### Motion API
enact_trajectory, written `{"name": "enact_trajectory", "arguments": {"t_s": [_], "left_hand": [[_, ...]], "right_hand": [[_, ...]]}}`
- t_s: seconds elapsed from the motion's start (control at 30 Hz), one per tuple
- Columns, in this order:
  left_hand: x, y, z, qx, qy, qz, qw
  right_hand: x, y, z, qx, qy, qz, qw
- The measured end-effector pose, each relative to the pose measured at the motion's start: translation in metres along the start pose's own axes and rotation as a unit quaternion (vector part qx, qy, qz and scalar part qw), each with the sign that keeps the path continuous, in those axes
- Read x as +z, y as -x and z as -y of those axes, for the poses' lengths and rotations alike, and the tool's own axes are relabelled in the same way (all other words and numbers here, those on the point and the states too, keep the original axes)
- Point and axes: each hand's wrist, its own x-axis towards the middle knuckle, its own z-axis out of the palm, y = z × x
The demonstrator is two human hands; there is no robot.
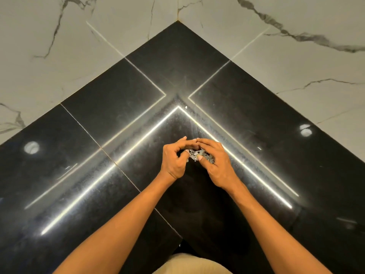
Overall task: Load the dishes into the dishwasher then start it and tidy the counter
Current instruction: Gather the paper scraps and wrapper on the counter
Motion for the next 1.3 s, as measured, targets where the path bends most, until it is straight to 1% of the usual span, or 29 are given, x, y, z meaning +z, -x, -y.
{"name": "enact_trajectory", "arguments": {"t_s": [0.07, 0.17, 0.23, 0.3, 0.33, 0.4, 0.43, 0.47, 0.5, 0.53, 0.63, 0.7, 0.87, 1.0, 1.3], "left_hand": [[-0.003, -0.006, -0.002, -0.030, 0.044, -0.023, 0.998], [-0.011, -0.026, -0.001, -0.043, 0.049, -0.072, 0.995], [-0.015, -0.045, -0.001, -0.040, 0.014, -0.097, 0.994], [-0.020, -0.066, -0.001, -0.041, -0.045, -0.090, 0.994], [-0.020, -0.076, -0.001, -0.049, -0.073, -0.064, 0.994], [-0.021, -0.094, 0.005, -0.056, -0.159, 0.034, 0.985], [-0.021, -0.100, 0.010, -0.036, -0.234, 0.088, 0.968], [-0.020, -0.106, 0.016, -0.010, -0.306, 0.132, 0.943], [-0.018, -0.109, 0.021, 0.014, -0.353, 0.160, 0.922], [-0.017, -0.109, 0.022, 0.032, -0.371, 0.177, 0.911], [-0.013, -0.094, 0.021, 0.074, -0.347, 0.213, 0.910], [-0.007, -0.071, 0.019, 0.092, -0.322, 0.223, 0.915], [0.007, -0.022, 0.011, 0.074, -0.258, 0.190, 0.944], [0.017, 0.010, 0.004, 0.068, -0.237, 0.187, 0.951], [0.034, 0.061, -0.005, 0.052, -0.212, 0.152, 0.964]], "right_hand": [[-0.006, -0.003, 0.000, 0.012, -0.017, -0.042, 0.999], [-0.011, -0.002, -0.009, 0.029, -0.028, -0.142, 0.989], [-0.010, 0.003, -0.016, 0.044, -0.028, -0.176, 0.983], [-0.005, 0.007, -0.020, 0.038, 0.008, -0.177, 0.983], [-0.004, 0.007, -0.020, 0.035, 0.022, -0.175, 0.984], [-0.002, 0.006, -0.019, 0.037, 0.027, -0.178, 0.983], [-0.002, 0.006, -0.019, 0.038, 0.028, -0.179, 0.983], [-0.002, 0.006, -0.018, 0.039, 0.033, -0.178, 0.983], [-0.002, 0.006, -0.018, 0.040, 0.041, -0.175, 0.983], [-0.002, 0.006, -0.018, 0.041, 0.048, -0.171, 0.983], [-0.001, 0.007, -0.018, 0.038, 0.056, -0.170, 0.983], [0.000, 0.008, -0.018, 0.033, 0.053, -0.173, 0.983], [0.007, 0.018, -0.011, 0.043, 0.024, -0.178, 0.983], [0.011, 0.031, -0.006, 0.050, 0.010, -0.174, 0.983], [0.018, 0.069, -0.002, 0.056, -0.010, -0.163, 0.985]]}}
